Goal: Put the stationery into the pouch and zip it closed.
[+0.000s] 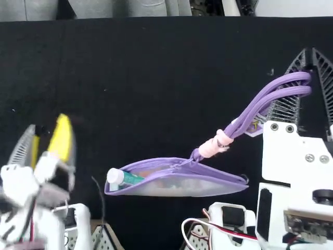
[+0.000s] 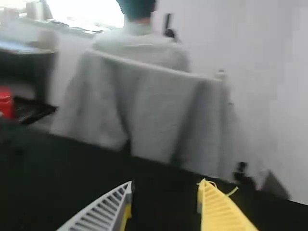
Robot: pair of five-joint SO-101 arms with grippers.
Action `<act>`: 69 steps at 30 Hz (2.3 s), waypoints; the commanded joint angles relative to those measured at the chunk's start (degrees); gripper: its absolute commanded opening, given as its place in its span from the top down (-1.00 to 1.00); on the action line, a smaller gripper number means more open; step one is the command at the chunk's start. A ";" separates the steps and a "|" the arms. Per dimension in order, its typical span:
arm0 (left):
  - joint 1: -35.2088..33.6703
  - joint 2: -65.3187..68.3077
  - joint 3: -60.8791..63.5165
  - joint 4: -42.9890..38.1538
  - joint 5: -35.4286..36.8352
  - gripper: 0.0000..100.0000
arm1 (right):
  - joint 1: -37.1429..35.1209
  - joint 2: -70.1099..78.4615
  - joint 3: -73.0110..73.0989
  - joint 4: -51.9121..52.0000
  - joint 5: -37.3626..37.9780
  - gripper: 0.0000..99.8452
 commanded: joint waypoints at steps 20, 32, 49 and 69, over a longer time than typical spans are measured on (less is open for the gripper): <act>33.01 0.44 39.60 -19.87 0.53 0.55 | 1.05 1.27 -1.54 -1.23 0.18 0.98; 19.74 0.53 42.68 -32.53 7.82 0.55 | 3.87 3.38 -1.36 -4.66 -8.79 0.98; 8.92 0.53 50.77 -43.43 10.81 0.55 | -14.24 28.97 -16.04 -24.00 -12.75 0.98; 6.11 0.62 50.77 -43.34 10.81 0.55 | -31.47 81.80 -62.64 -31.03 -0.53 0.98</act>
